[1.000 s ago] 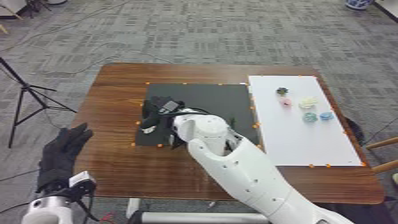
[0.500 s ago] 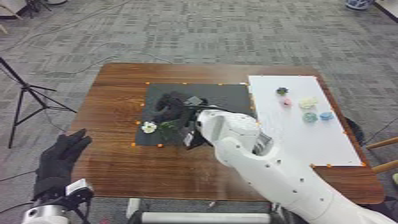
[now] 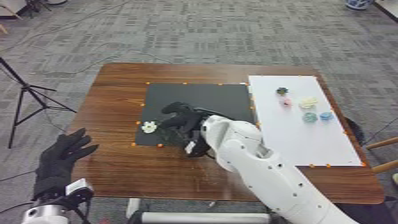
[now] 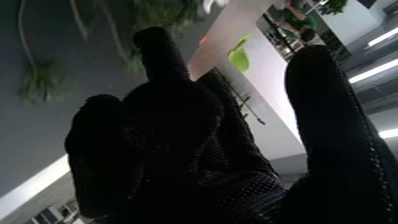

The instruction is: Arrange flowers

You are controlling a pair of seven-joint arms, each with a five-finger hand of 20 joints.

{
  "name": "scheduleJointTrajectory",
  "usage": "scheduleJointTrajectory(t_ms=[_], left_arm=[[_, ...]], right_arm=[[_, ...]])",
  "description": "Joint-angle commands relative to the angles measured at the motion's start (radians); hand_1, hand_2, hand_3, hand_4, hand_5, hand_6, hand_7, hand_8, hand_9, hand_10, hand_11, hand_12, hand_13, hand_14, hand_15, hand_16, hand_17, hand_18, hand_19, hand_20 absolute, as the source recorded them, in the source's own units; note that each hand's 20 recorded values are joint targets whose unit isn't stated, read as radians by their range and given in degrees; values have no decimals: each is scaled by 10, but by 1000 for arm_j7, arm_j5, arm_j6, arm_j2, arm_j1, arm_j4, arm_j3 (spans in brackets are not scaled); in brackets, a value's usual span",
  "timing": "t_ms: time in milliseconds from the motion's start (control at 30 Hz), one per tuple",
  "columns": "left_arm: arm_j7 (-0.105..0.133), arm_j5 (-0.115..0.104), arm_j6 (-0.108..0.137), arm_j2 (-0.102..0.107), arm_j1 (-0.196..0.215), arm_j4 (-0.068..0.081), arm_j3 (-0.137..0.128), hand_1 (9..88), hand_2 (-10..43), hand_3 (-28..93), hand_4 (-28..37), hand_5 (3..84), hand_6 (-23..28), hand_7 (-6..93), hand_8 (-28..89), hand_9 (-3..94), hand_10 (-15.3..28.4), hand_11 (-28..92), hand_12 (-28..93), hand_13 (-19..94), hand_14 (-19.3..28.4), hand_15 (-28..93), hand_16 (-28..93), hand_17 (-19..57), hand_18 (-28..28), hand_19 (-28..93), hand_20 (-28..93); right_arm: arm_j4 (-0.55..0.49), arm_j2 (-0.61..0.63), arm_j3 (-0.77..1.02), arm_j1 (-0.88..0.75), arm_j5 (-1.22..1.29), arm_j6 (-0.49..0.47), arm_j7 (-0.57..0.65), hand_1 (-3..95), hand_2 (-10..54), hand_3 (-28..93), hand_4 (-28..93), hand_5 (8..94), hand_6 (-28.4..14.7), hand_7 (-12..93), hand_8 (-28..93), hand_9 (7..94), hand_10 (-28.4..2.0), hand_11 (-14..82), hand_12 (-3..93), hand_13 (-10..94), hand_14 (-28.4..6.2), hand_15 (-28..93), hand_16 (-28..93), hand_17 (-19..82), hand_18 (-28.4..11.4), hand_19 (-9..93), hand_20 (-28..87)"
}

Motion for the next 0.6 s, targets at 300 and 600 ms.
scheduleJointTrajectory(t_ms=[300, 600], left_arm=[[-1, 13, -14, -17, 3, -9, -8, 200, 99, 675, -283, 499, 31, 125, -91, 500, 143, 178, 91, 494, 192, 229, -32, 22, 118, 99, 145], [10, 0, -7, -4, 5, -9, -3, 201, 98, 673, -283, 499, 31, 126, -91, 498, 143, 178, 91, 470, 185, 209, -32, 19, 120, 101, 145]], right_arm=[[7, -47, -3, -41, -19, -3, -7, 295, 69, 522, -98, 369, -63, 47, -60, 712, -182, 91, 111, 937, -52, 549, 303, 680, -130, 932, 509], [23, -83, -5, -67, -40, -29, -14, 297, 72, 513, -95, 352, -65, 43, -60, 716, -185, 90, 109, 937, -53, 551, 299, 681, -132, 932, 509]])
